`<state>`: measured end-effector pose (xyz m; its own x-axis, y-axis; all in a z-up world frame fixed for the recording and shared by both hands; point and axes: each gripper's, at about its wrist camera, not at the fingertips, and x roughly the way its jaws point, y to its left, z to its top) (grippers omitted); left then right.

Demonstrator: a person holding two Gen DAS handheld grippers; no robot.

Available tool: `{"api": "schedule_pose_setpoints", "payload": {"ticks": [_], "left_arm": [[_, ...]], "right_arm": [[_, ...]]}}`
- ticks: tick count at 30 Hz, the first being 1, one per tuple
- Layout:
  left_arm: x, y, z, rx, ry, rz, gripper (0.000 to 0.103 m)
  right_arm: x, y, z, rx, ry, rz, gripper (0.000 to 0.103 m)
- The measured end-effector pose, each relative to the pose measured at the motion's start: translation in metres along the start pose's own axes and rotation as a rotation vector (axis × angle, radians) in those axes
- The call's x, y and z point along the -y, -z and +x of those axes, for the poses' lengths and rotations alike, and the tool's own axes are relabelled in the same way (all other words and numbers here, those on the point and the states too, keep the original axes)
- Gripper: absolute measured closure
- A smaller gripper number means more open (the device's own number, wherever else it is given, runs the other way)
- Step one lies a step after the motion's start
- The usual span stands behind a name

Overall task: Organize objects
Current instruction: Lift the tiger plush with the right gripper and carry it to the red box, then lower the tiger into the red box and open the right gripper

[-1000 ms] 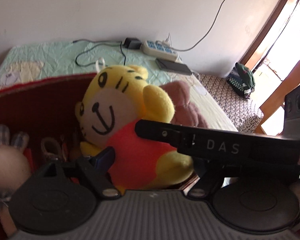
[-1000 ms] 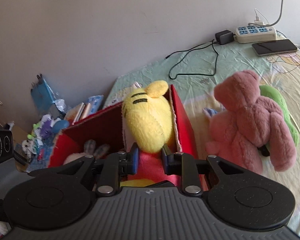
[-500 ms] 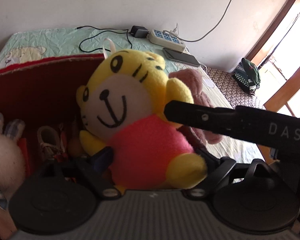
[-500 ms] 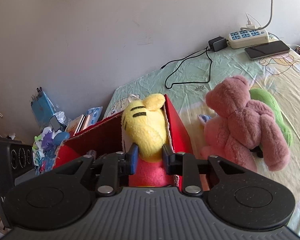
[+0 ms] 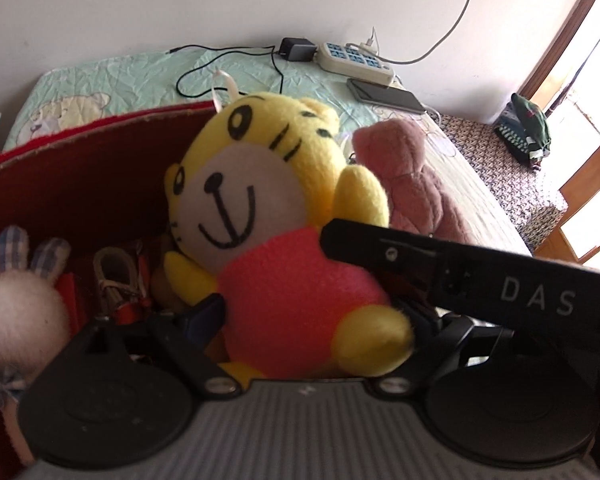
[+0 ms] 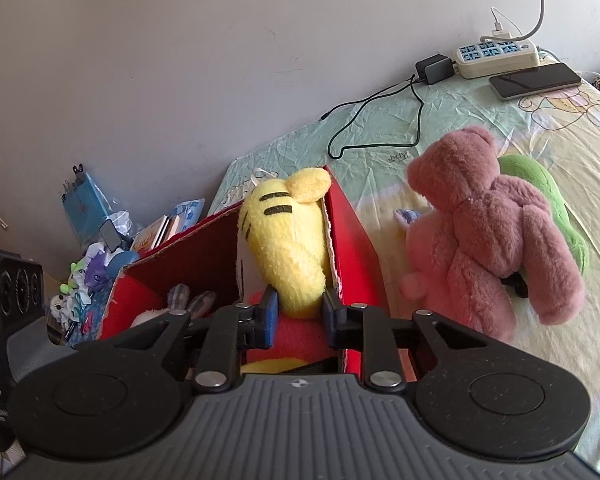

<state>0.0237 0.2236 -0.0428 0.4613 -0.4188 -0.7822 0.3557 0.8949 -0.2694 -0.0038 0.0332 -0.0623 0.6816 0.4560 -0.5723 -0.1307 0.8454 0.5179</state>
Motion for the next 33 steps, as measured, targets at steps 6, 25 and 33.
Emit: {"api": "schedule_pose_setpoints", "payload": {"ticks": [6,25,33], "left_arm": [[0.015,0.001,-0.008,0.003,-0.071,0.03,0.015],[0.054,0.004,-0.017,0.027,-0.285,0.023,0.015],[0.069,0.004,-0.029,0.056,-0.376,0.019,0.015]], "right_arm": [[0.001,0.002,-0.005,-0.004,-0.022,-0.02,0.076],[0.018,-0.002,-0.026,-0.031,-0.127,-0.045,0.077],[0.029,-0.005,-0.039,-0.023,-0.126,-0.043,0.076]]}}
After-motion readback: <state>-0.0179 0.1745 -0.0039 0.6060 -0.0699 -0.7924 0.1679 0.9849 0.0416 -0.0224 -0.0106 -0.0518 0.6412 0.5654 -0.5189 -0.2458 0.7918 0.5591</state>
